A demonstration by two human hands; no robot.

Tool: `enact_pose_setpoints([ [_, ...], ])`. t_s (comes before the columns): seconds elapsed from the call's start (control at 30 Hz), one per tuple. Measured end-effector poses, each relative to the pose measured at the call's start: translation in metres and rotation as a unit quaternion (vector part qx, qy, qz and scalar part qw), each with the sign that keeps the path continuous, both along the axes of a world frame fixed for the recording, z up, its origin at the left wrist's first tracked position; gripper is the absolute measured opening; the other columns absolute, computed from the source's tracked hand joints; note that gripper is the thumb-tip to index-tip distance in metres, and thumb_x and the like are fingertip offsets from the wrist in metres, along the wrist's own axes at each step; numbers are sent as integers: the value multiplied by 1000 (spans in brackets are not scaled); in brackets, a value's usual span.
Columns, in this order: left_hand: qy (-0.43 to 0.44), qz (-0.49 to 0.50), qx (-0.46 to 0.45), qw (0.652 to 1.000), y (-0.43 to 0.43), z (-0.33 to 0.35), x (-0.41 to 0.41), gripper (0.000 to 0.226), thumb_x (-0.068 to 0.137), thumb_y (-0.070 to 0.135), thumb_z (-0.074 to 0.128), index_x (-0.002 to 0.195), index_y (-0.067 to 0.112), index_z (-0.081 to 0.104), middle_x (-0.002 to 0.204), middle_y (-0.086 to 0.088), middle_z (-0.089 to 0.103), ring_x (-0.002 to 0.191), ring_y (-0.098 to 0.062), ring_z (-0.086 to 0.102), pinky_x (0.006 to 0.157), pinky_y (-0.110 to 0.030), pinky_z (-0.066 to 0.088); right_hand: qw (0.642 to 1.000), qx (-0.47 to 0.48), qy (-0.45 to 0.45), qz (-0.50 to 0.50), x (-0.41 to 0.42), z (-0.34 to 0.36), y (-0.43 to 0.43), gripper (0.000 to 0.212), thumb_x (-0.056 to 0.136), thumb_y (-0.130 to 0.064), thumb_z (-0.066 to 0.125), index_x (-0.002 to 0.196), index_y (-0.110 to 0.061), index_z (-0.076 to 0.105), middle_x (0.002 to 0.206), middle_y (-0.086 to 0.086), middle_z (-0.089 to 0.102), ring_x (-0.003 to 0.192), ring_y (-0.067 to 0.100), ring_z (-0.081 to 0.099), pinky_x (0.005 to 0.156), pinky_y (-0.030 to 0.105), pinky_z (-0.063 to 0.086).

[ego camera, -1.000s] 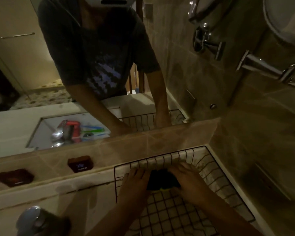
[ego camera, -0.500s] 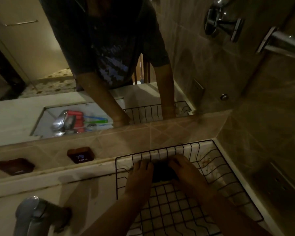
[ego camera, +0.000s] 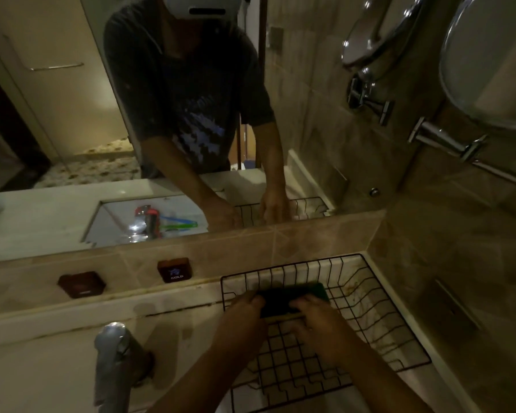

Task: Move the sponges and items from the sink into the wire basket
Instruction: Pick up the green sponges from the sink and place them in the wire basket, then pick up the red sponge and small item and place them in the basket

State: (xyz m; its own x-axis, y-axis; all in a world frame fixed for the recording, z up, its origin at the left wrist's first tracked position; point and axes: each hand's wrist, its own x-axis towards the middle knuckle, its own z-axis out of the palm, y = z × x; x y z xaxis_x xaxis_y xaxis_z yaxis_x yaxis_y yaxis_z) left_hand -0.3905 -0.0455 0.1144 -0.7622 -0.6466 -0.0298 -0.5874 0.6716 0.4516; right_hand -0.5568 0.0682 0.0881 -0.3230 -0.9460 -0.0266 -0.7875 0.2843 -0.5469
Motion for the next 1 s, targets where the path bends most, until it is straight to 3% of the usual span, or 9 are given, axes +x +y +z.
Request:
enact_pose_setpoints([
  [0.07,13,-6,-24,1000,12,12,25,31,94,20,49,124,19,55,130,-2,53,111,-19,53,89,-31,49,999,-27,-38,-2,32,15,7,36,91,-42,58,124,-28,55,117,-11,52,103,6,56,87,31,54],
  [0.23,19,-4,-5,1000,38,19,103,47,96,22,48,143,21,40,134,-1,53,110,-19,54,86,-24,46,998,-61,-21,27,107,48,21,29,91,-37,55,120,-36,57,114,-15,54,103,3,52,85,27,52],
  [0.33,34,-10,-3,999,49,18,155,54,95,28,52,147,27,35,137,6,52,109,-12,55,79,-15,33,998,-40,-7,44,145,56,29,26,89,-39,56,114,-36,57,106,-17,55,95,0,52,77,21,50],
  [0.4,31,5,2,1000,55,14,189,51,95,34,54,143,29,39,137,8,53,112,-11,56,85,-19,39,998,-30,6,61,170,55,34,27,87,-45,55,114,-41,53,102,-25,51,92,-4,49,70,9,40],
  [0.47,12,18,-3,1000,59,9,221,49,93,35,55,140,29,42,134,7,57,111,-13,58,90,-26,46,998,-18,13,64,199,50,38,32,86,-50,55,117,-43,52,106,-27,50,92,-6,48,71,6,35],
  [0.63,-46,26,25,998,69,-8,286,34,95,37,51,127,26,52,127,2,57,112,-17,56,93,-31,49,994,57,8,95,271,19,48,42,86,-50,59,125,-39,51,127,-17,54,107,0,51,93,19,42],
  [0.83,-100,28,66,992,79,-45,339,34,94,39,52,125,24,51,122,1,57,108,-18,55,92,-35,49,982,126,-24,141,315,-22,62,36,87,-46,63,120,-37,52,122,-12,57,96,-2,49,89,19,44],
  [1.0,-108,27,103,988,89,-70,353,35,91,38,58,123,24,54,122,1,58,110,-19,55,91,-33,48,973,165,-10,159,323,-56,72,39,92,-40,59,127,-26,52,127,-3,55,113,12,51,95,24,40],
])
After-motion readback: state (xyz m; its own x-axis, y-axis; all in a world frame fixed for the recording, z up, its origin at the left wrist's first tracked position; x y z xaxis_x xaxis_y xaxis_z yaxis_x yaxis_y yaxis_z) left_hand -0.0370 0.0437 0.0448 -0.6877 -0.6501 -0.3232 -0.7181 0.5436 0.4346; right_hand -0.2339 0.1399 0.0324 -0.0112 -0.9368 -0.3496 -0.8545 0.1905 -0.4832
